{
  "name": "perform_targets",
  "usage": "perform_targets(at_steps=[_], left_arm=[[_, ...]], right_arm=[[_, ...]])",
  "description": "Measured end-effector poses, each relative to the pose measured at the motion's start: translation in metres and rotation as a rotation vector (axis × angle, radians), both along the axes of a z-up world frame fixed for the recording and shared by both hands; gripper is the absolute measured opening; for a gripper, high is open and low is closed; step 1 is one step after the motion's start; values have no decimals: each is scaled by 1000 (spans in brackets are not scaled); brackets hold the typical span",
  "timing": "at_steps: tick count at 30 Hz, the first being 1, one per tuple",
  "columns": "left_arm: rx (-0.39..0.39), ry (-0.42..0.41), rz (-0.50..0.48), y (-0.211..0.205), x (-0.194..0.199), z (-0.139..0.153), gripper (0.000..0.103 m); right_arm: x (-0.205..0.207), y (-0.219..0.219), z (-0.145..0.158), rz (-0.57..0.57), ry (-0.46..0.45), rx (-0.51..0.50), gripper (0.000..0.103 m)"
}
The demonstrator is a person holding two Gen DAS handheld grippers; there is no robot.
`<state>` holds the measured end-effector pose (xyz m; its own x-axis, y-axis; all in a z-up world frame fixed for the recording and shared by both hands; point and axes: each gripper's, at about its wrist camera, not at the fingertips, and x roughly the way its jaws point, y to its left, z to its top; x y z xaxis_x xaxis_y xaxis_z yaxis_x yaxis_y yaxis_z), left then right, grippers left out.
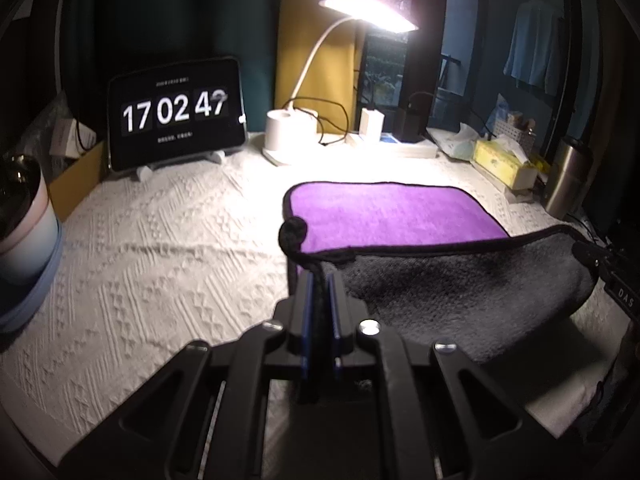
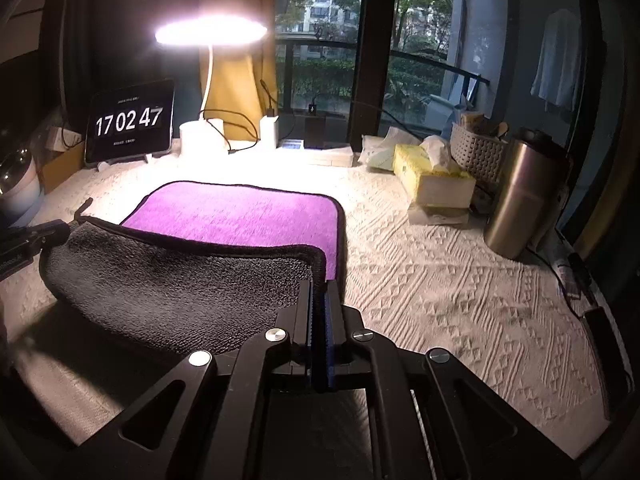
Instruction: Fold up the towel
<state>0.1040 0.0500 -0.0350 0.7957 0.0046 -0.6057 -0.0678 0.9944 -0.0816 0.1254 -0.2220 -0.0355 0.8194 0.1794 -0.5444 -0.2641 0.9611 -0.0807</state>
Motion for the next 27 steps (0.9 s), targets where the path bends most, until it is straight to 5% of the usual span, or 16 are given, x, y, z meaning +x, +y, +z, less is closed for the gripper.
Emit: perform_targets(at_steps=[27], left_arm=[[30, -74, 6, 8, 37, 19, 8]], right_arm=[[46, 6, 14, -19, -63, -10, 5]])
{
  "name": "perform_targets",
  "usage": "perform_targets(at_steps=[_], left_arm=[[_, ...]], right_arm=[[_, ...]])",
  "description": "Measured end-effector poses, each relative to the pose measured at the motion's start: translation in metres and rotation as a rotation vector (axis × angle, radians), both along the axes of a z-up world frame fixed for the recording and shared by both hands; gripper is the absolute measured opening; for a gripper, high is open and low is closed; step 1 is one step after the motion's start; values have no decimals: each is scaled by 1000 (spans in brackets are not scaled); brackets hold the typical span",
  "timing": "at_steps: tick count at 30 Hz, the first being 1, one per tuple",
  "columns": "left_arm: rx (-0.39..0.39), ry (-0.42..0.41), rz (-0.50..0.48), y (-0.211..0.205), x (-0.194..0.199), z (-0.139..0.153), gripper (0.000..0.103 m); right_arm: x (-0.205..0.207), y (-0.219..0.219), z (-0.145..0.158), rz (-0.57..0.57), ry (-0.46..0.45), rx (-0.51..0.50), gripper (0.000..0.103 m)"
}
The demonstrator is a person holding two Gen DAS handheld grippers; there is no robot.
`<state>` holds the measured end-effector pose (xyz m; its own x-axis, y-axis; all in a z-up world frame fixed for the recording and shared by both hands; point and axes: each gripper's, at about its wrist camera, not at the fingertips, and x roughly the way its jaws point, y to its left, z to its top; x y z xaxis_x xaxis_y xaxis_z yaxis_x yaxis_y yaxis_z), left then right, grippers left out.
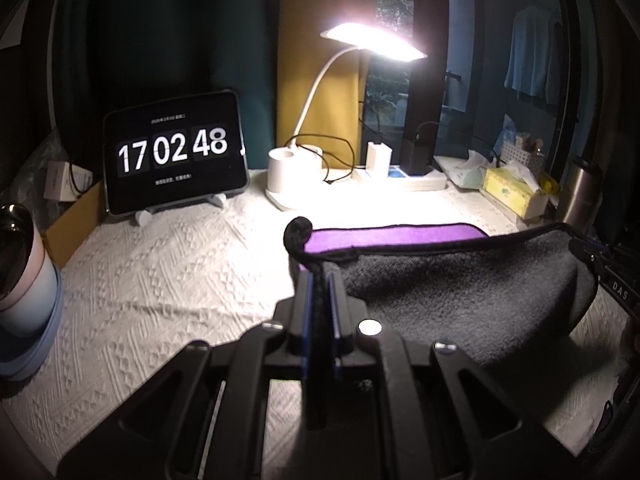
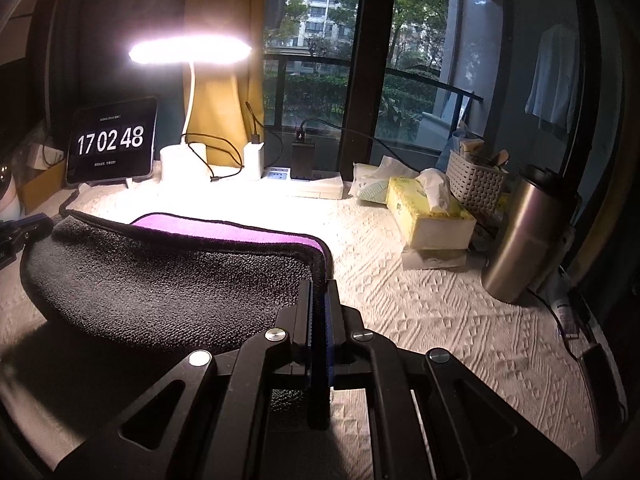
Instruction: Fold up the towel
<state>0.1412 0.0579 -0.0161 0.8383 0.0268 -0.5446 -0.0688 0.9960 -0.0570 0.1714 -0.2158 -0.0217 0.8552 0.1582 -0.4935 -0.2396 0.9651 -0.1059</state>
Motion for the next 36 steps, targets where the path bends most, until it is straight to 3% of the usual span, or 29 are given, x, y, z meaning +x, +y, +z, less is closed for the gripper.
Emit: perform_targets(at_steps=[36], left_arm=[[28, -33, -16, 12, 78, -1, 8]], right_arm=[[88, 19, -2, 2, -10, -31, 5]])
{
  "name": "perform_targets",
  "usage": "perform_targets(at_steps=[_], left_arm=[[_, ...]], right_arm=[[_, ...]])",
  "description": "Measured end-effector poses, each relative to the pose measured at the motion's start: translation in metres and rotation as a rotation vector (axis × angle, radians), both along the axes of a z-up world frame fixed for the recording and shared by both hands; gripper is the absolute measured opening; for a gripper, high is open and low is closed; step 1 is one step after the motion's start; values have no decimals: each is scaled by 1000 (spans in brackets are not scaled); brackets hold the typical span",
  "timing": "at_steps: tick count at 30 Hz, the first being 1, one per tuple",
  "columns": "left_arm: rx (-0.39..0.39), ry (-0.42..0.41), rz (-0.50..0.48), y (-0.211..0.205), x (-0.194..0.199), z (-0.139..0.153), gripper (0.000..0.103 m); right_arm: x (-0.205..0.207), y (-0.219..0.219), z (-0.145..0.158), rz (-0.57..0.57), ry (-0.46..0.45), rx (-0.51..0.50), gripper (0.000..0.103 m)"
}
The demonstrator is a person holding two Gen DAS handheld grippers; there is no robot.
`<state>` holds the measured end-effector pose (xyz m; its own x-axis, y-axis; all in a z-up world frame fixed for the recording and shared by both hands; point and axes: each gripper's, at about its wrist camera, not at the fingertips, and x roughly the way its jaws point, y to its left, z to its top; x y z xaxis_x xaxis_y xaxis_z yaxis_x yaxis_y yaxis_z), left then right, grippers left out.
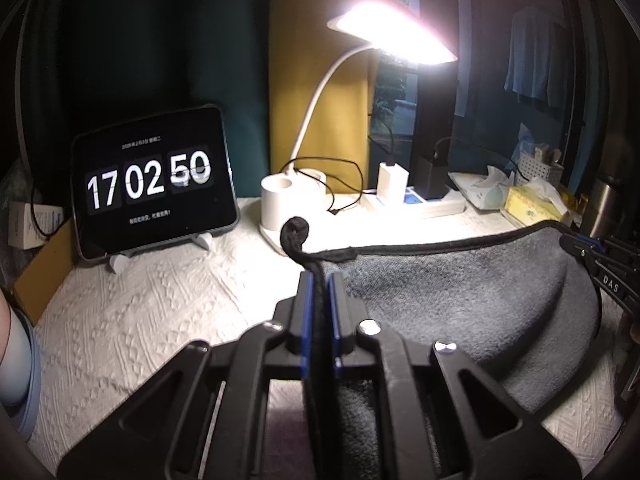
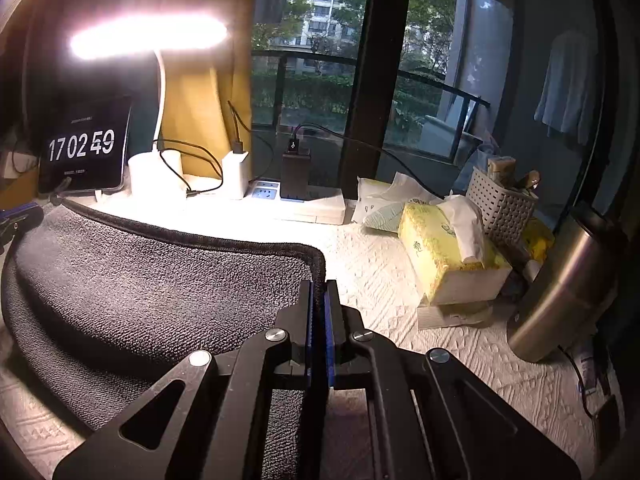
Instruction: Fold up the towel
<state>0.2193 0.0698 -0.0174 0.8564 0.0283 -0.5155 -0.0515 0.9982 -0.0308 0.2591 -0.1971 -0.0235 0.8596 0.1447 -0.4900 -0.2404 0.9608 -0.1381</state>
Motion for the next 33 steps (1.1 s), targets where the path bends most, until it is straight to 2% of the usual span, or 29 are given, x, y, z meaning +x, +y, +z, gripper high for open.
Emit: perform_targets(at_steps=[24, 33], left_arm=[[6, 22, -3, 12, 44, -15, 8], [16, 105, -6, 9, 63, -33, 8]], right_arm=[[43, 9, -4, -3, 18, -22, 5], [59, 11, -20, -9, 60, -24, 5]])
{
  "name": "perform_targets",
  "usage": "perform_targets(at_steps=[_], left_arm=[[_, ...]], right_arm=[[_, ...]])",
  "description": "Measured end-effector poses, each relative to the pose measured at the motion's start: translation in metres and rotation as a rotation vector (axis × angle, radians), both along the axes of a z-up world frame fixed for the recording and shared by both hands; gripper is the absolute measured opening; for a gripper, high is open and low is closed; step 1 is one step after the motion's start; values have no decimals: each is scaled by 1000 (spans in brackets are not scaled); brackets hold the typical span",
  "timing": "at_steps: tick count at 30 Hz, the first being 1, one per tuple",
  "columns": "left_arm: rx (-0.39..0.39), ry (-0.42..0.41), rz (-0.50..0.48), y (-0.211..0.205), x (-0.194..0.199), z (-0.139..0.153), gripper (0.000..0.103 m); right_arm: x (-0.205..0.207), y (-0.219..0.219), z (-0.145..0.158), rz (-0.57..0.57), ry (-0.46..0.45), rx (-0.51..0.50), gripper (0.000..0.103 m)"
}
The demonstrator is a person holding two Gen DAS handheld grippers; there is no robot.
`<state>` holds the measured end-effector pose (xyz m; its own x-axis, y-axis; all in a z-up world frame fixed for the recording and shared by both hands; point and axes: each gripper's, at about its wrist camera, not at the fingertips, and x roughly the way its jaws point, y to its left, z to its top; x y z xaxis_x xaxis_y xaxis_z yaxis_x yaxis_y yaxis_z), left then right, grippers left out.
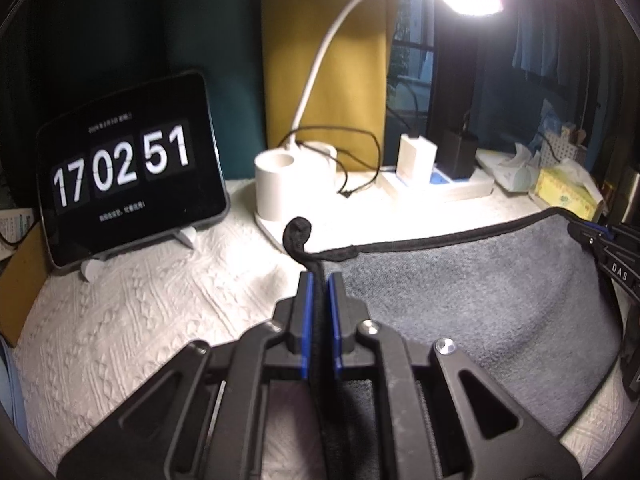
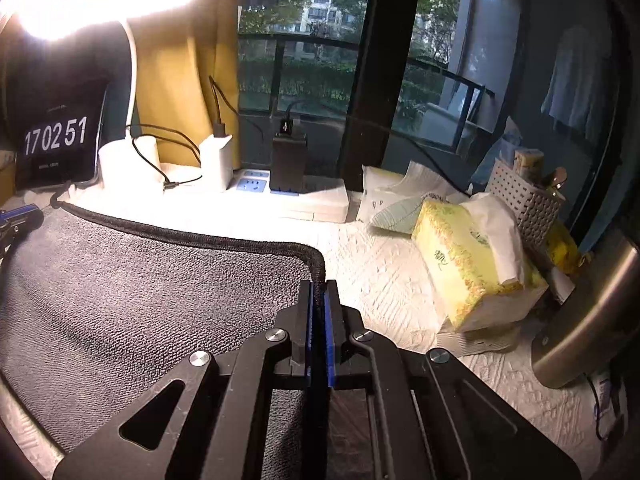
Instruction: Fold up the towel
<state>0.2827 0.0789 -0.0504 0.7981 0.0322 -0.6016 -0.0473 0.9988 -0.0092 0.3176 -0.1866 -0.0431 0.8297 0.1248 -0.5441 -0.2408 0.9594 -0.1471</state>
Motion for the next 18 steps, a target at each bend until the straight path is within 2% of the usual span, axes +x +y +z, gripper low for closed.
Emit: perform_targets(at_steps=[6, 18], left_arm=[[25, 38, 3, 1, 11, -12, 8], [-23, 150, 12, 12, 31, -26, 12]], right_arm=[[9, 1, -13, 1, 47, -3, 6], [21, 0, -22, -13, 113, -17, 6]])
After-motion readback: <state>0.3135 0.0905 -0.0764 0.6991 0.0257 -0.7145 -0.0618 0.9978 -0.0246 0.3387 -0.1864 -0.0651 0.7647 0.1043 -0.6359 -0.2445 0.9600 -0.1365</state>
